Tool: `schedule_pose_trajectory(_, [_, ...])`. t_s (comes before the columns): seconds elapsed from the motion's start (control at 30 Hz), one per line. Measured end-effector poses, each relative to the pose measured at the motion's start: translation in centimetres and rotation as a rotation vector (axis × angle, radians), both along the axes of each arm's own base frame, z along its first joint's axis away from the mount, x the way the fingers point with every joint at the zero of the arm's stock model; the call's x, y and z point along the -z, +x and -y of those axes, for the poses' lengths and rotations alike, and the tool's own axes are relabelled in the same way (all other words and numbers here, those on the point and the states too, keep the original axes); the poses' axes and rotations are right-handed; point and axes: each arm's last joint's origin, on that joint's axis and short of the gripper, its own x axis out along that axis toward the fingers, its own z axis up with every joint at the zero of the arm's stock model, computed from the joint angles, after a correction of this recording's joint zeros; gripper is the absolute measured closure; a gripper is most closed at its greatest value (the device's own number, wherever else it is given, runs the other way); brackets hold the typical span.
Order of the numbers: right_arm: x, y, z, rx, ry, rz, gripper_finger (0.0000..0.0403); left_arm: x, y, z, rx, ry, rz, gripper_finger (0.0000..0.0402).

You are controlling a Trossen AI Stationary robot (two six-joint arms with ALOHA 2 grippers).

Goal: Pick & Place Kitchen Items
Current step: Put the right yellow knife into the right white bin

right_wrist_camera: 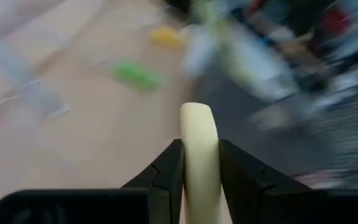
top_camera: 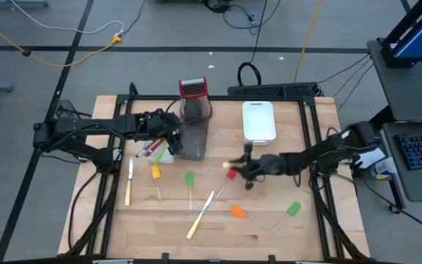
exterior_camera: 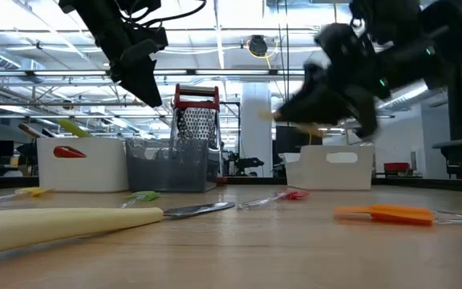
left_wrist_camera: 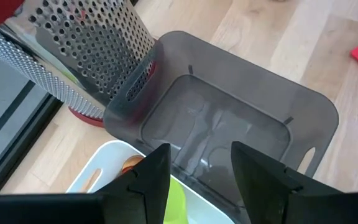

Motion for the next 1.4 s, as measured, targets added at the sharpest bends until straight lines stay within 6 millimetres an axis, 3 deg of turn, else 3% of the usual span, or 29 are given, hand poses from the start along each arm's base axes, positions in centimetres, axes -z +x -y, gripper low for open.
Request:
schedule_pose_trajectory(0.17, [-3.6, -0.5, 2.7, 0.194, -0.092, 0.190, 0.0323, -0.1, 0.1, 0.0, 0.000, 0.002, 0.009, 0.0227])
schedule_pose_trajectory(0.3, [-5.6, -0.9, 5.7, 0.389, 0.006, 0.406, 0.0323, -0.2, 0.2, 0.0, 0.002, 0.006, 0.023, 0.0227])
schedule_pose_trajectory(0.43, [-6.0, -1.6, 9.2, 0.560, 0.099, 0.519, 0.0323, -0.2, 0.2, -0.1, 0.006, 0.011, 0.025, 0.0227])
schedule_pose_trajectory(0.63, [-4.0, -2.8, 14.2, 0.785, 0.272, 0.524, 0.0323, -0.2, 0.2, -0.1, 0.006, 0.012, 0.024, 0.0227])
schedule_pose_trajectory(0.77, [-2.1, -3.1, 16.2, 0.871, 0.280, 0.466, 0.0323, -0.2, 0.2, -0.1, 0.006, 0.012, 0.023, 0.0227])
schedule_pose_trajectory(1.23, [3.2, -2.5, 17.2, 0.954, 0.333, 0.274, 0.0304, -0.2, 0.2, -0.1, 0.006, 0.012, 0.022, 0.0227])
schedule_pose_trajectory(1.4, [3.9, -2.4, 17.3, 0.956, 0.331, 0.256, 0.0290, -0.2, 0.2, -0.1, 0.006, 0.012, 0.021, 0.0227])
